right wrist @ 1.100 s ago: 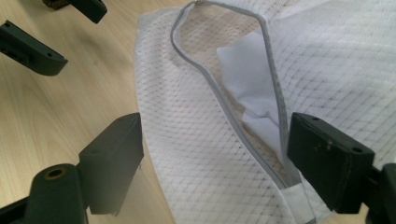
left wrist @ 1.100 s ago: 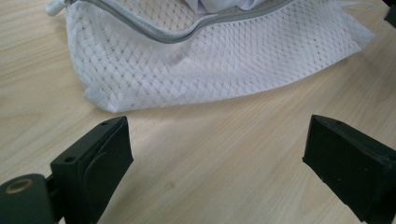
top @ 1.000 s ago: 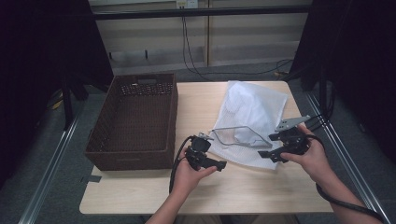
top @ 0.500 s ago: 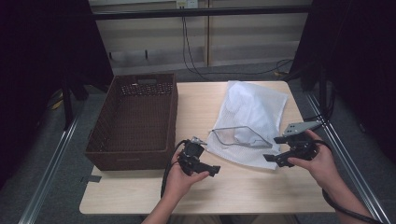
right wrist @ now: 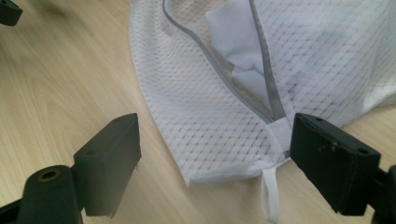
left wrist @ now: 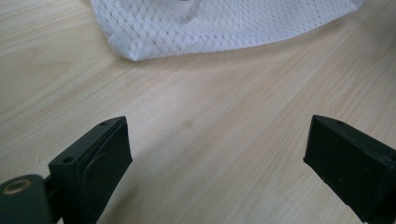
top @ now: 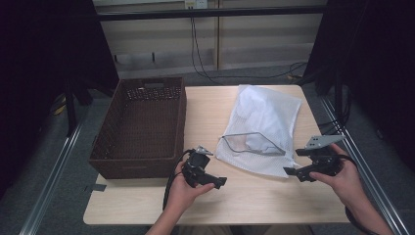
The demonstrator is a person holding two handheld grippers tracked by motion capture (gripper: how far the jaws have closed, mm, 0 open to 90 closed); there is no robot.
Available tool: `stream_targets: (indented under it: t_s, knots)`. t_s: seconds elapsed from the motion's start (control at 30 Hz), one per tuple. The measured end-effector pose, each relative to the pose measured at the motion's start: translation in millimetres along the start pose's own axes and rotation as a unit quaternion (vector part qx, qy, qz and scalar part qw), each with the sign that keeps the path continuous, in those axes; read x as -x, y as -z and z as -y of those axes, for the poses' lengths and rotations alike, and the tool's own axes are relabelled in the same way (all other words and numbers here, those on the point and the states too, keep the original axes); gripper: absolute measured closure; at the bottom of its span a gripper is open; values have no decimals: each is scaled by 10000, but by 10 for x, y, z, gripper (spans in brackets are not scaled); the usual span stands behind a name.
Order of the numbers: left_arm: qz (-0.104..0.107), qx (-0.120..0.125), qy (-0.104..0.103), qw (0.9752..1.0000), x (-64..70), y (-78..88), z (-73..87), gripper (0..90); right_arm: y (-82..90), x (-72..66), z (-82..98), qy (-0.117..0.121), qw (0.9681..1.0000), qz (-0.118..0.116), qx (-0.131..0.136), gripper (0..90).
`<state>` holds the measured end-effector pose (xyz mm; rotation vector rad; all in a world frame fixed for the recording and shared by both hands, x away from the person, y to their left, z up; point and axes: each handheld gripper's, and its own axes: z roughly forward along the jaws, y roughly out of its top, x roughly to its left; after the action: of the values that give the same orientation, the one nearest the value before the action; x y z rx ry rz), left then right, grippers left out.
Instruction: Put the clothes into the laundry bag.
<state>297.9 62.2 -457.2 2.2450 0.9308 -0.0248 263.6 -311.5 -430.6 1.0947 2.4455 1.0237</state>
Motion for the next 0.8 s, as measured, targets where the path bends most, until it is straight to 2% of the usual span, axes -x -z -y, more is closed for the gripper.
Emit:
stream_targets:
  t_s: [0.2,0.23,0.27,0.33,0.37,0.47,0.67,0.8]
  knots:
    - [-1,55,34,10000,-16,58,35,67,26,2,79,-63,10000,36,-2,163]
    - [29,7,-23,10000,-33,74,45,67,31,-8,91,-98,9999,51,-37,163]
    - [60,53,68,9999,-29,73,55,67,24,-12,105,-75,10000,36,-12,163]
    - [107,-4,-39,9999,-58,93,80,67,14,-26,133,-65,10000,23,-21,161]
    - [137,62,71,9999,-55,91,96,67,14,-26,133,-65,10000,23,-21,161]
    - [121,105,123,9998,-67,97,134,67,13,-50,159,-34,9999,88,-71,160]
    - [206,243,139,9994,-73,154,117,64,-14,-71,185,69,9998,118,-128,157]
    - [210,222,112,9995,-76,150,133,60,-17,-71,203,63,9998,151,-136,154]
